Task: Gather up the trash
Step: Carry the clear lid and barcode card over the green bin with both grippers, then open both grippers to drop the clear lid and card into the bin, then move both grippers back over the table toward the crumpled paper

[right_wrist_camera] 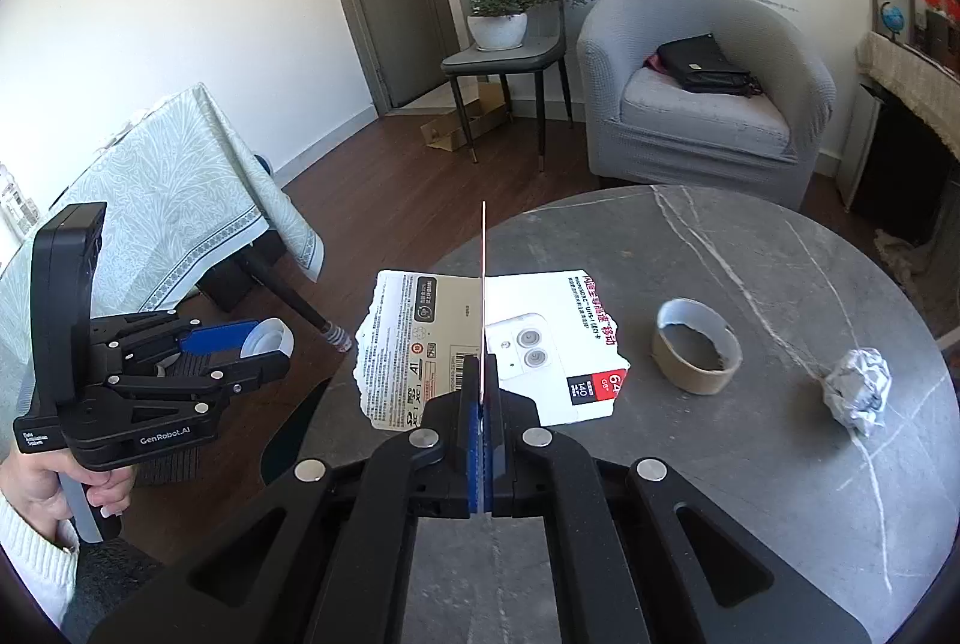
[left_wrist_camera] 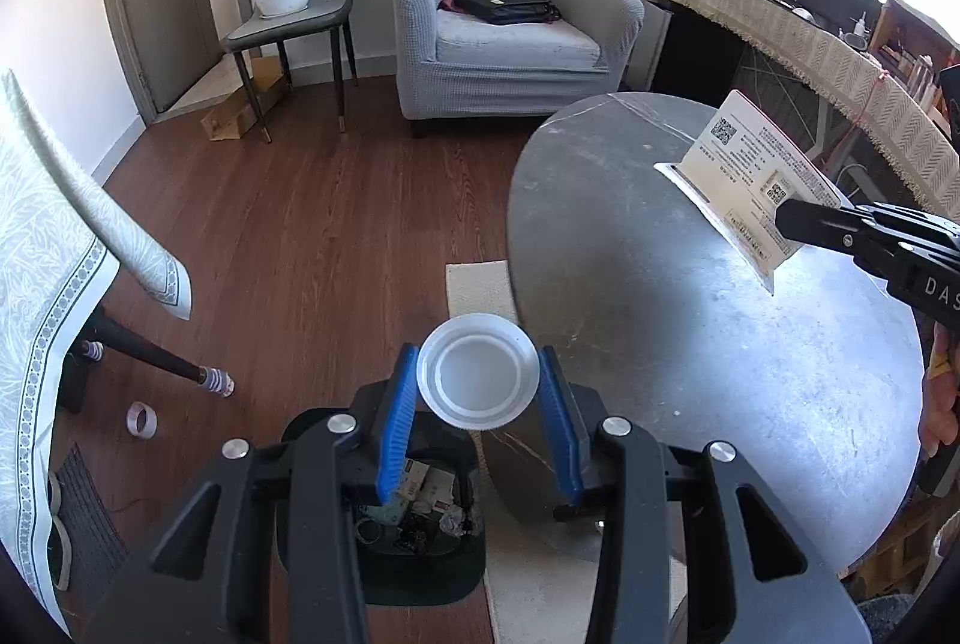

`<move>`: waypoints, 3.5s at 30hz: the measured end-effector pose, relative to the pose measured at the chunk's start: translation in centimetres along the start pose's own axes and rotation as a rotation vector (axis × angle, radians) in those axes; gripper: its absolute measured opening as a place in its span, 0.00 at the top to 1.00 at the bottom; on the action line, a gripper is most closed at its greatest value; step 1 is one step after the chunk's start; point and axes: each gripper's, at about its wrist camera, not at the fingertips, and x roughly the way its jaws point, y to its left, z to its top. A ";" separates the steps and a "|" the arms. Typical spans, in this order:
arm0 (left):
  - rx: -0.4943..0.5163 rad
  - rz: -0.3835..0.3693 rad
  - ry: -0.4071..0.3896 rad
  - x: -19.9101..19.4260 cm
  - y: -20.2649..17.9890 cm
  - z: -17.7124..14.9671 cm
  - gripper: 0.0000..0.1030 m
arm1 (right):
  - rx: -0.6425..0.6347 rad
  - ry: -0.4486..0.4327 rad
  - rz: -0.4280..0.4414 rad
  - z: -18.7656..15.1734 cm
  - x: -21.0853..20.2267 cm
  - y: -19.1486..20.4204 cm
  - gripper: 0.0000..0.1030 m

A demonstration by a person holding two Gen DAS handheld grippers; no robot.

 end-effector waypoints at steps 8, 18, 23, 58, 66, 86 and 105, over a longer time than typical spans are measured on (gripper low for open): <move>-0.056 0.035 0.032 -0.4 4.7 -1.7 0.59 | -0.077 0.022 0.061 1.9 2.9 5.5 1.00; -0.084 0.090 0.134 1.5 10.1 -4.7 0.59 | -0.128 0.058 0.105 3.0 6.2 10.1 1.00; -0.105 0.092 0.186 2.9 12.0 -6.0 0.59 | -0.155 0.089 0.114 3.0 7.8 12.3 1.00; -0.259 0.054 0.126 -0.7 18.5 -7.9 0.53 | -0.246 0.312 0.077 -0.1 18.4 20.3 1.00; -0.231 0.061 0.051 -2.6 17.9 -6.3 0.62 | -0.287 0.424 0.059 -3.3 22.3 21.6 1.00; -0.232 0.008 -0.058 -5.1 16.2 -4.4 0.71 | -0.304 0.639 0.021 -10.2 28.1 20.2 0.85; -0.244 -0.027 -0.188 -8.4 14.5 -2.1 0.71 | -0.300 0.490 0.104 -6.5 22.0 20.9 0.66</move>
